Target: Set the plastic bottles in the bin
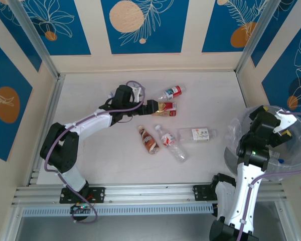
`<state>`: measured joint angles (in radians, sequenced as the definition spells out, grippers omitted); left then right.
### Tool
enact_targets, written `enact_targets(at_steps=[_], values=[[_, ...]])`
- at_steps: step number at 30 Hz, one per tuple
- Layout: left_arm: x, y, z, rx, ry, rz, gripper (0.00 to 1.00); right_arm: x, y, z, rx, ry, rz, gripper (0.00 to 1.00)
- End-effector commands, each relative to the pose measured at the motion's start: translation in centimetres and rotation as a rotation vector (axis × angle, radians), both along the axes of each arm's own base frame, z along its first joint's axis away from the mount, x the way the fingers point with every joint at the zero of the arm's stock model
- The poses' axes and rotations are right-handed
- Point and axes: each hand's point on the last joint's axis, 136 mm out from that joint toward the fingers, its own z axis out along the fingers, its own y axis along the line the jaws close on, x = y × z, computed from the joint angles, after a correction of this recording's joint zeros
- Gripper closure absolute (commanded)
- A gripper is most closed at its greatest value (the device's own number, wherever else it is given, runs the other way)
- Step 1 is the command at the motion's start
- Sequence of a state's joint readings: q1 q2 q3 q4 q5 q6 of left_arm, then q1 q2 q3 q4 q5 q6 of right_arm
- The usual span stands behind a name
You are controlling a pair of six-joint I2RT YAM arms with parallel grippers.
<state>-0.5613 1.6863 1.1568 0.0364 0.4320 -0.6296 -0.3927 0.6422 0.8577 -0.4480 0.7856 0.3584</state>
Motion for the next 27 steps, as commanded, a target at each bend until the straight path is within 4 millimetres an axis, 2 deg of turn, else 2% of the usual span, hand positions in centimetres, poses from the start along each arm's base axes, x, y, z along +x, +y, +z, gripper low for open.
enact_targets(at_steps=[1,7,12,16,19,23,27], values=[[0.4,0.6,0.1,0.013,0.004,0.038,0.01,0.0,1.3,1.3,0.037,-0.061,0.049,0.01],[0.8,1.2,-0.5,0.023,0.022,0.079,0.01,1.5,4.5,2.7,0.058,-0.075,0.236,0.01],[0.9,1.5,-0.9,0.024,0.037,0.095,0.01,4.9,10.3,4.3,0.060,-0.090,0.602,0.01],[0.9,1.8,-1.2,0.028,0.043,0.108,0.01,6.4,13.7,4.7,0.082,-0.061,0.777,0.01],[0.8,2.2,-1.3,0.037,0.045,0.123,0.01,7.2,17.1,5.2,0.074,-0.034,0.934,0.01],[0.8,3.0,-1.4,0.044,0.038,0.161,0.01,8.3,21.8,4.3,0.044,0.043,1.127,0.00],[1.0,4.4,-1.4,0.053,0.027,0.229,0.01,9.4,25.3,2.3,-0.014,0.139,1.216,0.00]])
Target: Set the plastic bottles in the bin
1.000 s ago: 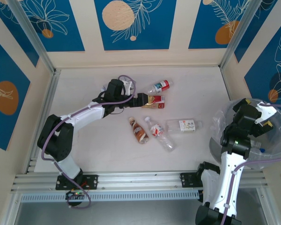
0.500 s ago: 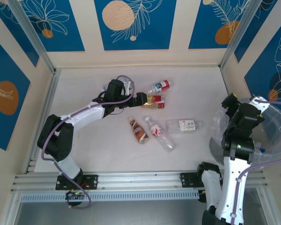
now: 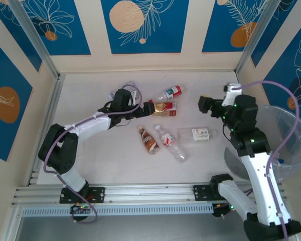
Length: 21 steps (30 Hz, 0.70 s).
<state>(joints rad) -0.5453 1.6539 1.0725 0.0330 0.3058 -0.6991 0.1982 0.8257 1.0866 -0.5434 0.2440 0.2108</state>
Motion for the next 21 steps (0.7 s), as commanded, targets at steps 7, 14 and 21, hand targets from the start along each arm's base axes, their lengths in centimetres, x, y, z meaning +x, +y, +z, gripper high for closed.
enact_targets(at_steps=[7,14,21], values=[[0.2,4.3,-0.2,0.059,0.043,0.212,0.01,1.6,6.9,-4.9,-0.230,0.103,0.189,0.00],[-1.6,6.7,-1.9,0.199,0.175,0.314,0.01,2.0,10.3,-8.8,-0.125,0.197,0.250,0.01],[-3.0,8.6,-3.3,0.298,0.273,0.471,0.01,2.6,10.9,-11.6,-0.026,0.269,0.192,0.01]])
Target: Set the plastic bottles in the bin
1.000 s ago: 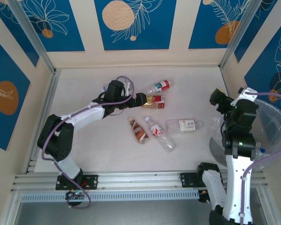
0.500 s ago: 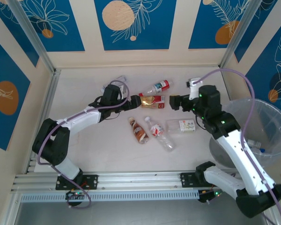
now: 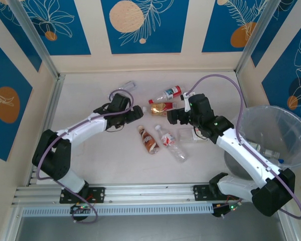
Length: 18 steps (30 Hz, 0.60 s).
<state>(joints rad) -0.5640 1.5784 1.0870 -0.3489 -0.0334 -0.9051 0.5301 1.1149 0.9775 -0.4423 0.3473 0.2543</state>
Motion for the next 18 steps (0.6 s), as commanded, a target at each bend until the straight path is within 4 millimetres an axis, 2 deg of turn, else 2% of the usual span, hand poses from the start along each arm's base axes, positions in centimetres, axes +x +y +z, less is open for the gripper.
enact_targets(at_steps=[1,4,7,14,18], values=[[-0.9,1.5,-0.1,0.056,0.054,0.114,0.01,0.3,0.9,-0.3,0.102,0.012,-0.033,0.01],[-1.1,0.7,-0.4,0.060,0.074,0.121,0.01,0.3,1.4,-1.1,0.154,0.021,-0.039,0.00],[-1.4,-0.1,-0.7,0.108,0.104,0.117,0.01,0.4,1.0,-1.6,0.164,0.026,-0.074,0.00],[-2.4,-0.3,-2.0,0.219,0.203,0.238,0.01,0.3,-0.1,-1.1,0.110,-0.022,-0.089,0.00],[-2.4,-2.6,-3.3,0.197,0.235,0.224,0.04,0.2,-0.7,-0.9,0.097,-0.047,-0.097,0.01]])
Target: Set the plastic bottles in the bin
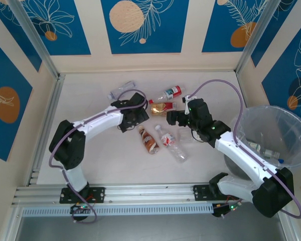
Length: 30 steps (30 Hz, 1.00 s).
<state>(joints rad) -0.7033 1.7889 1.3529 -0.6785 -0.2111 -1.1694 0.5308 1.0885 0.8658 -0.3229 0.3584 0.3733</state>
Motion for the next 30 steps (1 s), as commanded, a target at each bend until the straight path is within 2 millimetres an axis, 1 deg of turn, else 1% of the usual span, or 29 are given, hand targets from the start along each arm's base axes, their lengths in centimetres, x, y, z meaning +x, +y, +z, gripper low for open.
enact_targets(at_steps=[1,4,7,11,15,19,22,26,30], values=[[-0.7,-0.9,-1.3,0.020,0.055,0.041,0.05,0.0,-0.6,1.0,-0.006,-0.056,-0.019,0.01],[-0.6,-2.2,-2.3,0.009,0.081,0.034,0.08,-0.2,-0.9,1.1,-0.013,-0.061,-0.019,0.00],[-0.4,-2.9,-3.1,0.017,0.096,0.020,0.12,-0.5,-1.2,1.0,-0.024,-0.061,-0.022,0.01],[-0.4,-3.0,-3.8,0.044,0.105,0.037,0.19,-0.8,-1.7,0.7,-0.028,-0.063,-0.032,0.01],[-0.5,-3.0,-4.3,0.077,0.098,0.047,0.21,-0.9,-1.9,0.7,-0.031,-0.063,-0.038,0.01],[-1.1,-3.7,-5.3,0.097,0.127,0.041,0.24,-0.8,-2.2,0.8,-0.045,-0.070,-0.048,0.00],[-1.4,-3.5,-6.2,0.109,0.136,0.065,0.29,-0.8,-2.3,0.9,-0.044,-0.070,-0.052,0.00],[-1.7,-2.9,-7.3,0.134,0.153,0.076,0.33,-0.9,-2.2,0.8,-0.038,-0.064,-0.052,0.00],[-1.8,-2.8,-8.1,0.148,0.162,0.073,0.43,-1.0,-2.2,0.7,-0.032,-0.057,-0.056,0.01]])
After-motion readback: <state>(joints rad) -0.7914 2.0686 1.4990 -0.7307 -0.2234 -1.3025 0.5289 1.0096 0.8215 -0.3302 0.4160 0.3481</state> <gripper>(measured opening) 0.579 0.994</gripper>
